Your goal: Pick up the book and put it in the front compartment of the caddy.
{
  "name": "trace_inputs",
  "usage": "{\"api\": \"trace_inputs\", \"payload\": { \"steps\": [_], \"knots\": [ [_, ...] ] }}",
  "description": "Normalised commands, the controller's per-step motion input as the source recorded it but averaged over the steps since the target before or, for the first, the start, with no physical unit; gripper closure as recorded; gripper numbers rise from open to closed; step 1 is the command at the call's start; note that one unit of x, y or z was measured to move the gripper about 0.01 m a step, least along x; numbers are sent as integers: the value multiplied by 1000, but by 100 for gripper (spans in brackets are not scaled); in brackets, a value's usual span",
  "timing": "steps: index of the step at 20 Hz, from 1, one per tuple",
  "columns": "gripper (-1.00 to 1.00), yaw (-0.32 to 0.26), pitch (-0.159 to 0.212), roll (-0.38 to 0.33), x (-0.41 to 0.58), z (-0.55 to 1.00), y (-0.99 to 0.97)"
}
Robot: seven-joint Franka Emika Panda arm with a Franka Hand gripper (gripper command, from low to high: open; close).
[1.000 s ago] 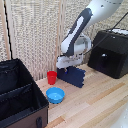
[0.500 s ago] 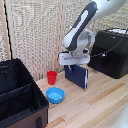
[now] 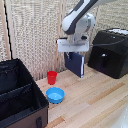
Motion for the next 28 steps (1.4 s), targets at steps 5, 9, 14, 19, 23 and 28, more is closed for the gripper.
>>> {"api": "trace_inputs", "payload": {
  "steps": [5, 9, 14, 19, 23, 28],
  "knots": [
    [100, -320, -26, 59, -61, 749, 0],
    [100, -334, -7, 49, -38, 649, 0],
    [100, -326, -5, 79, -31, 550, 0],
    [100, -318, 0, 103, -26, 470, 13],
    [100, -277, -11, 83, -26, 471, 174],
    [100, -267, -30, 20, -15, 453, 314]
  ]
}}
